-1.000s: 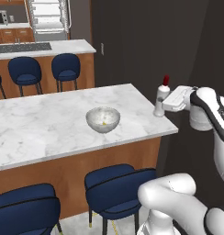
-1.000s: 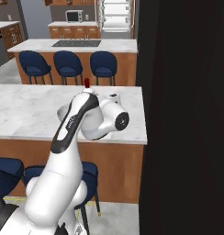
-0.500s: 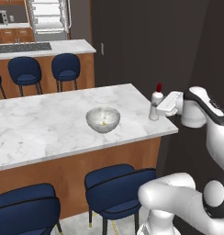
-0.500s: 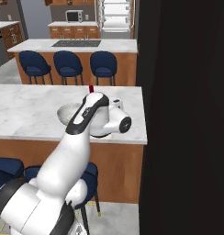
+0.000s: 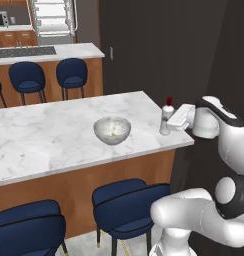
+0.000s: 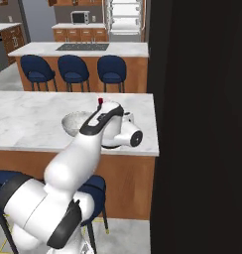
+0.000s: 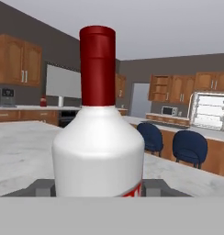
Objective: There is a bowl on the dining counter. Grab a lemon wedge from the fridge and place it in the bowl. Then get the liquor bottle and glass cup from the cabinet and place them next to the bowl.
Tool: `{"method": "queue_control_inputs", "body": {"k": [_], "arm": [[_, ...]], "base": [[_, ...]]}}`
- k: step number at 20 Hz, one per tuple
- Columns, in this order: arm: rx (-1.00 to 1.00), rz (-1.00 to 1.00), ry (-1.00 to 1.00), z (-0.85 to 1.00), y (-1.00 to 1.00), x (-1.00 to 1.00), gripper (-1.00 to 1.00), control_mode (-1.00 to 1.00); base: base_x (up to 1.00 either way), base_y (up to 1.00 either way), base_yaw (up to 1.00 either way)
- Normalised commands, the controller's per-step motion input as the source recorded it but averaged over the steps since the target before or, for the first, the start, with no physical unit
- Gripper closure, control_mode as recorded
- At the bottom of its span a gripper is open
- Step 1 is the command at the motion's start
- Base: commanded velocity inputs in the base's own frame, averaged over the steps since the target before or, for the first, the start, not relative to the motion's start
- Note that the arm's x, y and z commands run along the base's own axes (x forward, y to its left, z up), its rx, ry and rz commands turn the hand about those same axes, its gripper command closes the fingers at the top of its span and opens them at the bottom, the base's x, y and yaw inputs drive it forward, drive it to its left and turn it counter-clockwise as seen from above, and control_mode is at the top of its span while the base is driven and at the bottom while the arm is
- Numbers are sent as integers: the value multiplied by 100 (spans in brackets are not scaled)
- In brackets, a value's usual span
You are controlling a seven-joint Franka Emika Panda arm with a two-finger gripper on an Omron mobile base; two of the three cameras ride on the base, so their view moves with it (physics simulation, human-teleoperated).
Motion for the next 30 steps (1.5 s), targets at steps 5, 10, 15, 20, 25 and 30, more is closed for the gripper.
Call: {"method": "queue_control_inputs", "body": {"k": [5,10,15,20,25,30], "arm": [[0,0,1,-20,1,13,100,-100],[0,0,6,-16,8,27,100,-100],[0,0,6,-14,4,34,100,-100],[0,0,1,-22,0,32,100,-100],[0,0,0,-27,0,33,100,-100],[0,0,0,-26,0,36,100,-100]], "base": [[0,0,0],[0,0,0],[0,0,0],[0,0,0],[0,0,0],[0,0,0]]}}
